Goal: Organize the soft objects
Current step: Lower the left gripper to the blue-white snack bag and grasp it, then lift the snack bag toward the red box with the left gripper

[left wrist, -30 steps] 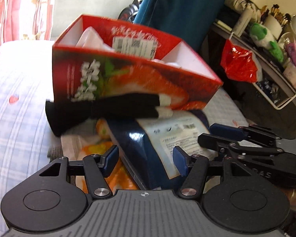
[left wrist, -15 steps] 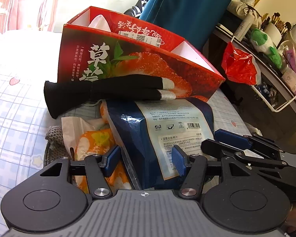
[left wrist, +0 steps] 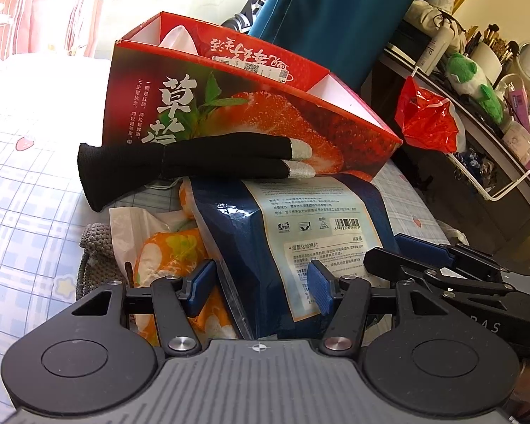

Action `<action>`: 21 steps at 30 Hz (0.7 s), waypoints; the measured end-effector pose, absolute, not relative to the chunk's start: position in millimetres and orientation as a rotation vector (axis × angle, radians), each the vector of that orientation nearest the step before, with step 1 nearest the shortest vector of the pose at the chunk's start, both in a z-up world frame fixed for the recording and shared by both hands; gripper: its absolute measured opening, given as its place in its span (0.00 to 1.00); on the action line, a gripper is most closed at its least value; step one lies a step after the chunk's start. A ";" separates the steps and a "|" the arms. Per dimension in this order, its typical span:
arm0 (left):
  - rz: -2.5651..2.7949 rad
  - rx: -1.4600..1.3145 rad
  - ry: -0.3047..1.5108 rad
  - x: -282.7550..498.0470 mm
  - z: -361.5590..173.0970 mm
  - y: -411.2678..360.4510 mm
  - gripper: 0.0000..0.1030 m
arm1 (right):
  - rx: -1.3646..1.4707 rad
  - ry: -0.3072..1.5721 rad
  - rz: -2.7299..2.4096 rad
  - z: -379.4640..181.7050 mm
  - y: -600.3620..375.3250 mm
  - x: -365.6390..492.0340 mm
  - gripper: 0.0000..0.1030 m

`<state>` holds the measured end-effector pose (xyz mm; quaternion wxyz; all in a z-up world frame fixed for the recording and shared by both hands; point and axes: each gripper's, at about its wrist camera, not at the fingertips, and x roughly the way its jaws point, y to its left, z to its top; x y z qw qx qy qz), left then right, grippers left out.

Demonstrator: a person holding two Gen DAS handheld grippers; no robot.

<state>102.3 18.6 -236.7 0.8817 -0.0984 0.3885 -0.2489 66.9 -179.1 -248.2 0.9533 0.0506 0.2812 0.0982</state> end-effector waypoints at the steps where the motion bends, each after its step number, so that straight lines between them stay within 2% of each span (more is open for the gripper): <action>1: -0.520 -0.207 0.807 102.0 -236.3 18.6 0.57 | 0.111 0.574 0.207 -248.5 -179.7 68.2 0.47; 4: -0.523 -0.213 0.802 101.3 -235.0 19.0 0.53 | 0.135 0.580 0.235 -249.8 -179.2 67.7 0.37; 6: -0.523 -0.214 0.798 101.1 -233.6 18.8 0.52 | 0.128 0.579 0.253 -249.3 -176.1 66.9 0.35; 21: -0.564 -0.234 0.742 96.4 -221.4 24.0 0.49 | 0.146 0.552 0.273 -243.1 -173.4 62.1 0.32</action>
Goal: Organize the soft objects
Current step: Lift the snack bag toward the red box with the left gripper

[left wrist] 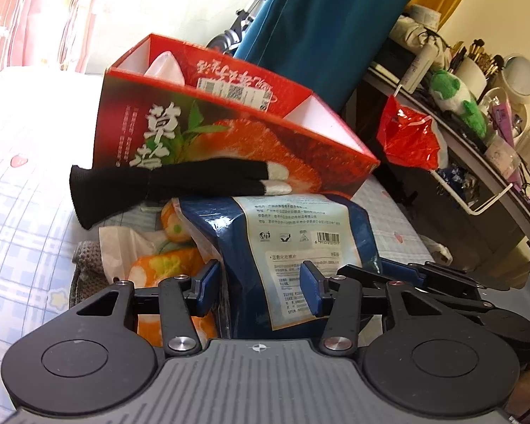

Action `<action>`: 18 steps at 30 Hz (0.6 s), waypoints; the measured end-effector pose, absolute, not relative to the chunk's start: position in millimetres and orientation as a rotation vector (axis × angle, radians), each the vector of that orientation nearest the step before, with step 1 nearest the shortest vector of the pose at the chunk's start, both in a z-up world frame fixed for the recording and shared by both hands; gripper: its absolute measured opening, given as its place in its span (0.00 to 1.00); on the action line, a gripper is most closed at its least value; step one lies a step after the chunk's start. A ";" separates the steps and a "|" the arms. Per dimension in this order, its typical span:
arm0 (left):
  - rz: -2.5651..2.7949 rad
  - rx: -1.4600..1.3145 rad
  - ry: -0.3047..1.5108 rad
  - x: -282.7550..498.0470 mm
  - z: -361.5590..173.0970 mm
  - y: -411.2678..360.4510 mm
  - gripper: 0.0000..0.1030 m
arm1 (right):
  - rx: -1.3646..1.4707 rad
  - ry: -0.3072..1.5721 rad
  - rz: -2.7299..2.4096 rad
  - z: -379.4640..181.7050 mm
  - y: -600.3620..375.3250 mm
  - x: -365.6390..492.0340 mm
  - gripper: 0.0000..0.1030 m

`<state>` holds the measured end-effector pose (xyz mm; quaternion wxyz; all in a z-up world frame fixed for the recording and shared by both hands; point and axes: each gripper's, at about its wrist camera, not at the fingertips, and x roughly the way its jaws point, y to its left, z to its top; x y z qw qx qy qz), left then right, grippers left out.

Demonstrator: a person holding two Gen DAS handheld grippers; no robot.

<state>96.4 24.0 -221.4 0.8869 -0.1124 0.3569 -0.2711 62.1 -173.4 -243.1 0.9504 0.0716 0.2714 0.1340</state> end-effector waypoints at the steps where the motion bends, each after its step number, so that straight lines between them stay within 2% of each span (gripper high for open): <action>1: -0.567 -0.232 0.733 95.0 -219.4 24.7 0.49 | 0.147 0.549 0.272 -242.1 -173.1 61.5 0.32; 18: -0.600 -0.184 0.605 77.8 -187.8 22.8 0.49 | 0.142 0.463 0.270 -218.9 -173.4 48.4 0.31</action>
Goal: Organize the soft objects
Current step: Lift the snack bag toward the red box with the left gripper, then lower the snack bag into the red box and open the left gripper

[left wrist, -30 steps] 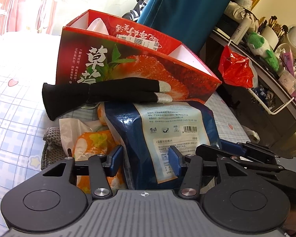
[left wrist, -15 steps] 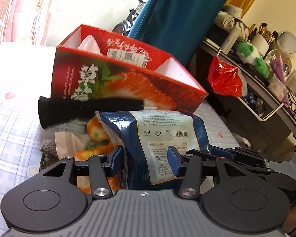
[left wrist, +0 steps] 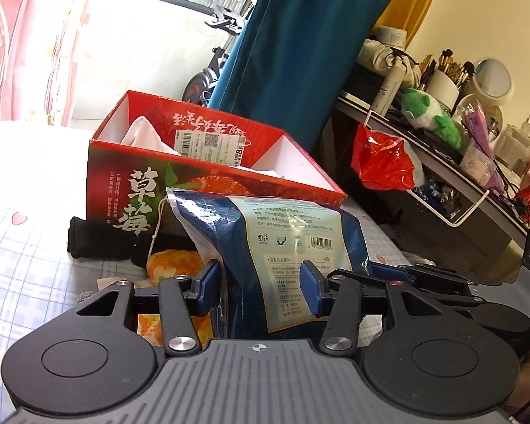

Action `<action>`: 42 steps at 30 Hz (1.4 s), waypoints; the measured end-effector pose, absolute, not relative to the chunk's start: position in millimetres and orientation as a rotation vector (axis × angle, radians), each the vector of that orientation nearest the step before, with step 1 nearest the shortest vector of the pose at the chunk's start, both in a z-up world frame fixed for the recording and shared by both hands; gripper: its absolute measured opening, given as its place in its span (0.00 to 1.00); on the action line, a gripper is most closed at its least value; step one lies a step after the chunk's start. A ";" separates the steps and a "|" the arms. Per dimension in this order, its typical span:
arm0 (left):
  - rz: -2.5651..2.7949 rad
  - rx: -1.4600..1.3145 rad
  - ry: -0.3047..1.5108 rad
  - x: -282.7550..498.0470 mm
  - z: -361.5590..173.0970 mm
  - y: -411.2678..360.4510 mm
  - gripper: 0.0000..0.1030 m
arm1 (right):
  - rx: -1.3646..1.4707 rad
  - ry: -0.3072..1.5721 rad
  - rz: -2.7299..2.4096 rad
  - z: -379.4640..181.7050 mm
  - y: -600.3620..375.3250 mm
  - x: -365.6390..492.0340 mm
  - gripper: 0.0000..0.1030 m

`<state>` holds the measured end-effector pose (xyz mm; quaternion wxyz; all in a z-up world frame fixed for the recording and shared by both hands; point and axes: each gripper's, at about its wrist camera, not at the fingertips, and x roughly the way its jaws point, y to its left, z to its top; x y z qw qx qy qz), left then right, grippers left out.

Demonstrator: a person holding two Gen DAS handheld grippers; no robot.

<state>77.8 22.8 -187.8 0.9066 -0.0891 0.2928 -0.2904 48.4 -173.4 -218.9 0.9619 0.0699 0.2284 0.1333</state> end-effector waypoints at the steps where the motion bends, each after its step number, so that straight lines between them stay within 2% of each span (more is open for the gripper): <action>1: -0.602 -0.182 0.605 77.7 -187.4 22.5 0.49 | 0.144 0.461 0.269 -218.8 -173.9 48.3 0.31; 8: -0.615 -0.171 0.584 77.4 -183.2 22.9 0.49 | 0.145 0.440 0.265 -214.9 -174.1 46.7 0.31; 14: -0.635 -0.138 0.528 84.2 -159.6 19.8 0.49 | 0.146 0.387 0.272 -193.2 -179.8 51.2 0.31; 25: -0.651 -0.147 0.506 151.7 -106.5 12.2 0.49 | 0.170 0.337 0.301 -134.3 -203.2 116.7 0.30; 33: -0.632 -0.126 0.552 221.8 -86.4 -6.4 0.49 | 0.199 0.416 0.295 -114.1 -222.4 201.8 0.29; 42: -0.586 -0.102 0.693 288.8 -117.8 -26.7 0.49 | 0.213 0.573 0.267 -145.1 -233.3 273.3 0.29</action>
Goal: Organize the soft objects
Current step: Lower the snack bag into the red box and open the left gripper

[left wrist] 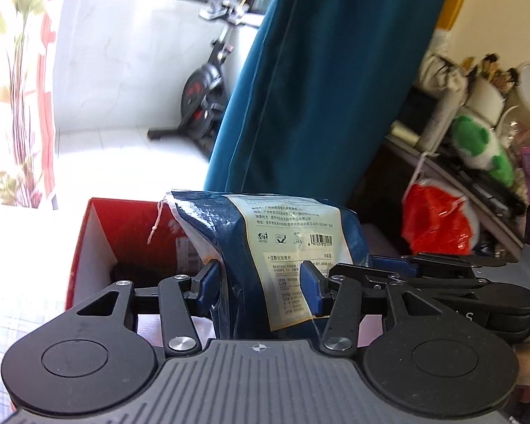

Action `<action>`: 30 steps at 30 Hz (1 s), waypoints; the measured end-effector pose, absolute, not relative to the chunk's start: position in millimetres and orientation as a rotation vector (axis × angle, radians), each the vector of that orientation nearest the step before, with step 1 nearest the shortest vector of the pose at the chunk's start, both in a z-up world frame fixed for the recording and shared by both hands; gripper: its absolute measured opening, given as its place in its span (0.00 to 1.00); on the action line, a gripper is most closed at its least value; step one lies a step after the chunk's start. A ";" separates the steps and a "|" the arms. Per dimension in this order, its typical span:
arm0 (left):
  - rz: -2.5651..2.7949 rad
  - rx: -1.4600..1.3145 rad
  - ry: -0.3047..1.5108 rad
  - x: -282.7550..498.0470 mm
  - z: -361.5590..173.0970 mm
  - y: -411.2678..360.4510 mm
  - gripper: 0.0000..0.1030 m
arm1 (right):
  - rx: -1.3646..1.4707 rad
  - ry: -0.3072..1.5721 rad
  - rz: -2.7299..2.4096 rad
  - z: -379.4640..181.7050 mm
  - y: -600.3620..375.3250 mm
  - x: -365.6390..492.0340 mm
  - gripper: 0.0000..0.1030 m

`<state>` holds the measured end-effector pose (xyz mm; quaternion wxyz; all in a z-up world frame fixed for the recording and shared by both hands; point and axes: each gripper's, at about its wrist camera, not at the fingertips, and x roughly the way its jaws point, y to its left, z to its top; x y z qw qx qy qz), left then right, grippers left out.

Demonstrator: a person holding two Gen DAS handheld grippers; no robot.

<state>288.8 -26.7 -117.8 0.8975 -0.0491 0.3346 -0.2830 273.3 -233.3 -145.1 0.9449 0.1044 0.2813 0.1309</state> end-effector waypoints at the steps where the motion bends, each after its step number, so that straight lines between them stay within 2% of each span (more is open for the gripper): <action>1: -0.580 -0.102 0.711 294.8 -122.9 -28.7 0.49 | 0.214 0.593 0.263 -149.8 -233.7 280.0 0.29; 6: -0.565 -0.073 0.791 315.9 -142.1 -40.1 0.48 | 0.194 0.658 0.232 -170.2 -231.6 305.0 0.28; 9: -0.551 -0.044 0.838 329.4 -153.0 -45.5 0.40 | 0.181 0.703 0.210 -181.9 -235.0 314.1 0.26; 19: -0.530 -0.022 0.947 350.5 -174.8 -53.1 0.40 | 0.114 0.884 0.180 -199.7 -223.7 345.8 0.24; 26: -0.524 -0.004 0.922 344.9 -171.7 -51.4 0.40 | 0.100 0.927 0.143 -206.5 -222.4 351.9 0.24; 30: -0.534 0.016 0.877 333.9 -158.0 -47.7 0.41 | 0.067 0.872 0.115 -199.8 -217.6 344.7 0.25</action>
